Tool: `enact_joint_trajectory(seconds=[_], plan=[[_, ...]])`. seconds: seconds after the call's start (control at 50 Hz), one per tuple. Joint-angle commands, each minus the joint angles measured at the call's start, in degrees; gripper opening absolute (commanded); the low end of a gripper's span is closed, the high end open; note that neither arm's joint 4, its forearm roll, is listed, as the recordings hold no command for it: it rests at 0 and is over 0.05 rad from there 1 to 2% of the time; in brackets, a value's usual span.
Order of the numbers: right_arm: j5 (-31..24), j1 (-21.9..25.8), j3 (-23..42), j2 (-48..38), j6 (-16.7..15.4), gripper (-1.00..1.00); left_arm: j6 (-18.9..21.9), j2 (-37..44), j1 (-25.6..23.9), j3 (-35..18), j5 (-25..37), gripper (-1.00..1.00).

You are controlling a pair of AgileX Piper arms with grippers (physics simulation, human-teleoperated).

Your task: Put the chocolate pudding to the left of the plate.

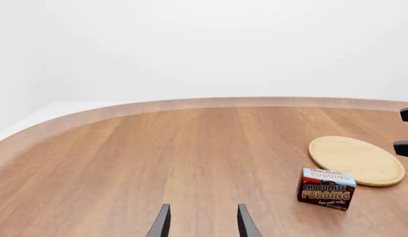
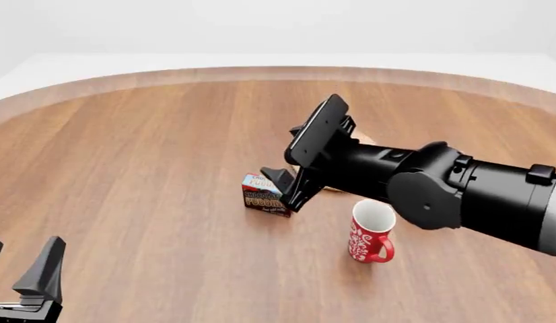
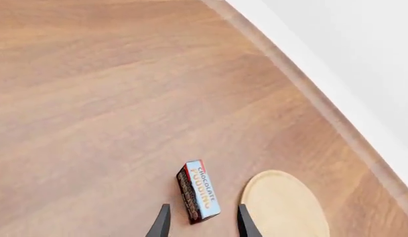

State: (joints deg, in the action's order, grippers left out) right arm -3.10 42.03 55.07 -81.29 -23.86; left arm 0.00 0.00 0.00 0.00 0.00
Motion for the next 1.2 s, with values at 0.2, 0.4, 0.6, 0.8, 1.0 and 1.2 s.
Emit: enact_joint_trajectory(seconds=[0.2,0.4,0.6,0.8,1.0,1.2], plan=[[3.6,-3.0,-2.0,-3.3,1.4,1.00,0.0,0.0,0.0,0.0,0.0,1.00],[4.9,-4.0,-1.7,-5.3,1.6,1.00,0.0,0.0,0.0,0.0,0.0,1.00],[8.1,-4.7,-1.1,-8.7,3.1,1.00,0.0,0.0,0.0,0.0,0.0,1.00],[9.0,-4.3,-0.5,-10.6,3.6,1.00,0.0,0.0,0.0,0.0,0.0,1.00],[11.6,-4.1,-2.1,-12.7,5.1,1.00,0.0,0.0,0.0,0.0,0.0,1.00],[13.8,-4.1,-3.0,-14.9,5.9,1.00,0.0,0.0,0.0,0.0,0.0,1.00]])
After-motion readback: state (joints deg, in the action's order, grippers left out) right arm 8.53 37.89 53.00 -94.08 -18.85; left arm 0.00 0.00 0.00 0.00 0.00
